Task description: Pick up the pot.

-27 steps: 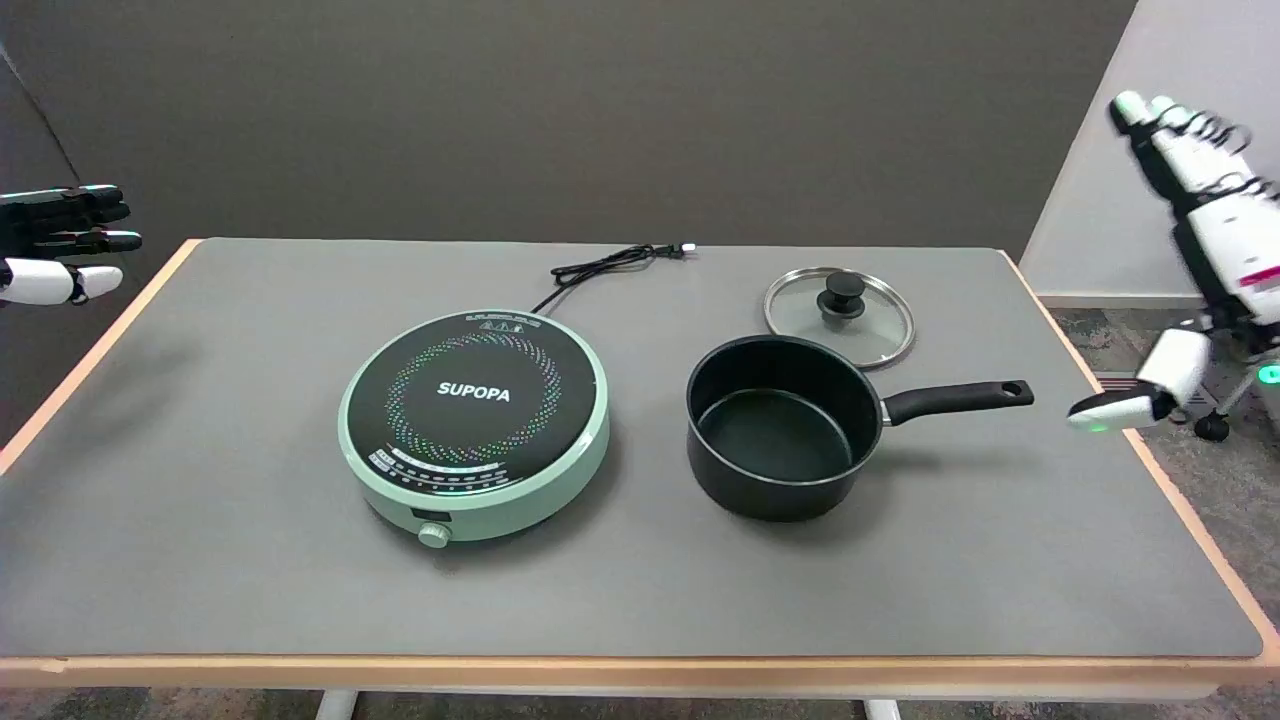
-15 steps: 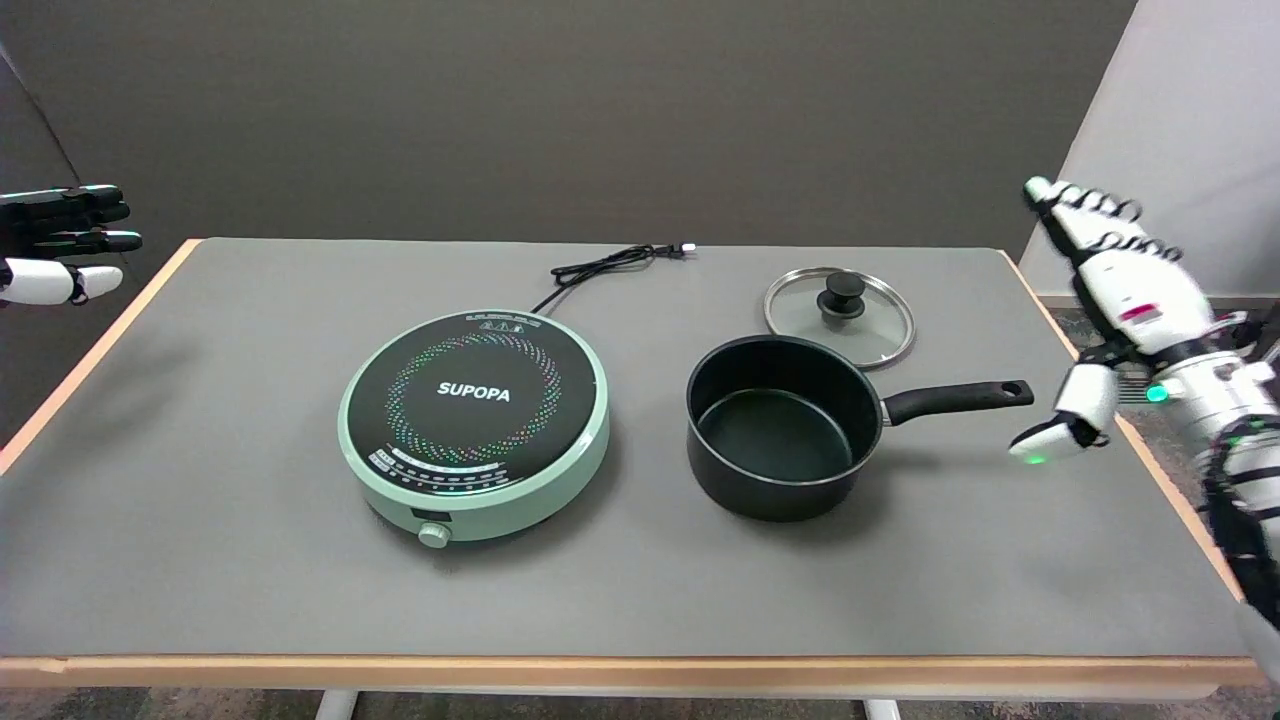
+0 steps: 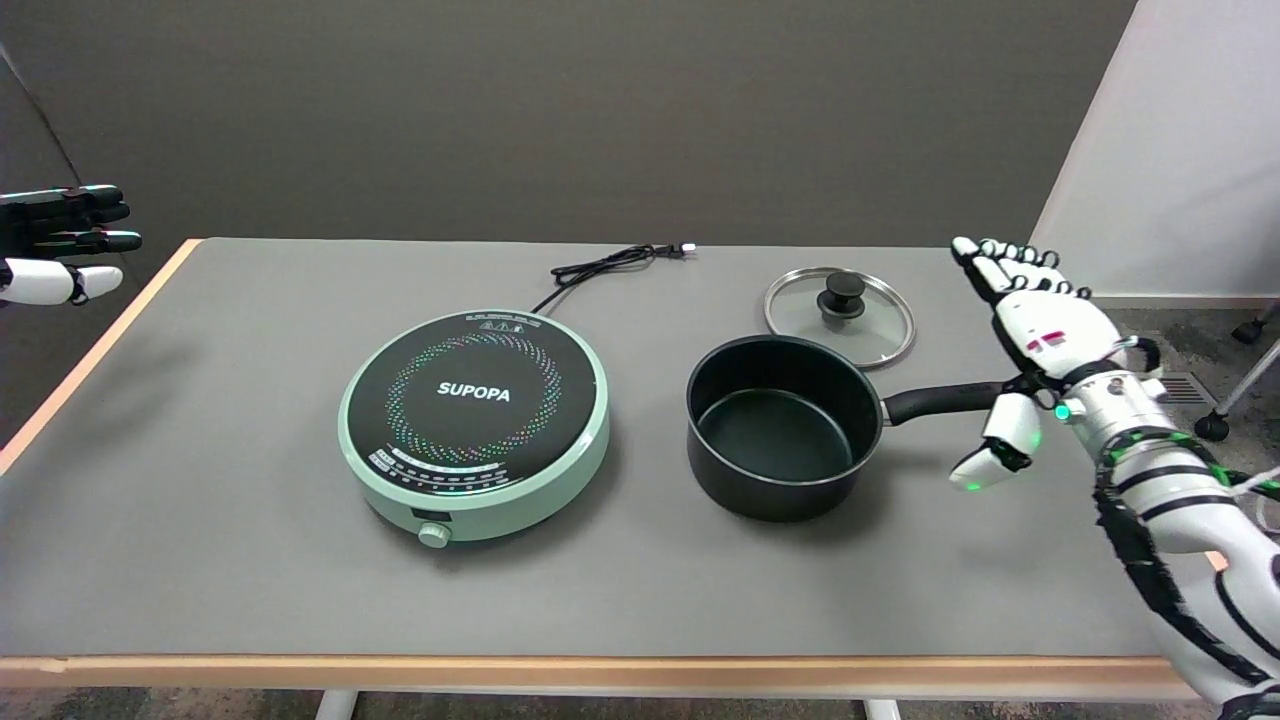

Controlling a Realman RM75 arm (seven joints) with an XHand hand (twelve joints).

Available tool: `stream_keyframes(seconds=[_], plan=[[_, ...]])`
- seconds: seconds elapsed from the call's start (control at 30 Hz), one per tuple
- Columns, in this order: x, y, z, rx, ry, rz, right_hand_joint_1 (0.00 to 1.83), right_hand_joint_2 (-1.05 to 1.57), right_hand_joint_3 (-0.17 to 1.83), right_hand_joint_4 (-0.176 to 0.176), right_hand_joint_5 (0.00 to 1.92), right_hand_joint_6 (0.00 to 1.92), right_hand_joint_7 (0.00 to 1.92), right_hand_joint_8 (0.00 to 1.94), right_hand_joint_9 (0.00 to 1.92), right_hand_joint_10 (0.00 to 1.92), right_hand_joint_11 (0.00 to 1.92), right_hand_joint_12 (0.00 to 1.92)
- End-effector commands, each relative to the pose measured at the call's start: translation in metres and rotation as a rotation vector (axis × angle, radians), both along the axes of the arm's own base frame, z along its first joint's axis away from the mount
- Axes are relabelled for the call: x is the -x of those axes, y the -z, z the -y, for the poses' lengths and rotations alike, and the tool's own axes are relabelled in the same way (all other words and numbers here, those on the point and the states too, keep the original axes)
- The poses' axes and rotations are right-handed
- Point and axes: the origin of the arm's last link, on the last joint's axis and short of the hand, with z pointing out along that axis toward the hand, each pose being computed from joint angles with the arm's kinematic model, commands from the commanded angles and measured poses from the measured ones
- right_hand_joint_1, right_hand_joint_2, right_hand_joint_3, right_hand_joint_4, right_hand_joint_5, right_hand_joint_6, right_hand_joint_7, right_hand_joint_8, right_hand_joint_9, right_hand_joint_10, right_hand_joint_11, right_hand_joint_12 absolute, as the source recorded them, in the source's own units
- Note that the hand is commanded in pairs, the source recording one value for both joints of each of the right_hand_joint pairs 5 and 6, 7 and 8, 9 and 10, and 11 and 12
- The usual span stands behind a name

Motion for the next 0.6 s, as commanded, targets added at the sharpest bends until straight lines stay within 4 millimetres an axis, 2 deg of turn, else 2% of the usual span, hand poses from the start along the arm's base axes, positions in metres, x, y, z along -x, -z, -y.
stream_keyframes(seconds=[0.03, 0.3, 0.6], plan=[[-0.002, 0.056, 0.028, 0.014, 0.077, -0.085, 1.19, -0.92, 1.00, 0.068, 0.01, 0.01, 0.01, 0.01, 0.01, 0.01, 0.01, 0.01], [0.012, 0.079, 0.033, 0.066, 0.154, -0.107, 1.20, -0.92, 1.06, 0.068, 0.01, 0.01, 0.01, 0.01, 0.01, 0.01, 0.01, 0.01], [0.015, 0.081, 0.035, 0.116, 0.184, -0.116, 1.20, -0.91, 1.08, 0.066, 0.01, 0.01, 0.01, 0.01, 0.01, 0.01, 0.01, 0.01]])
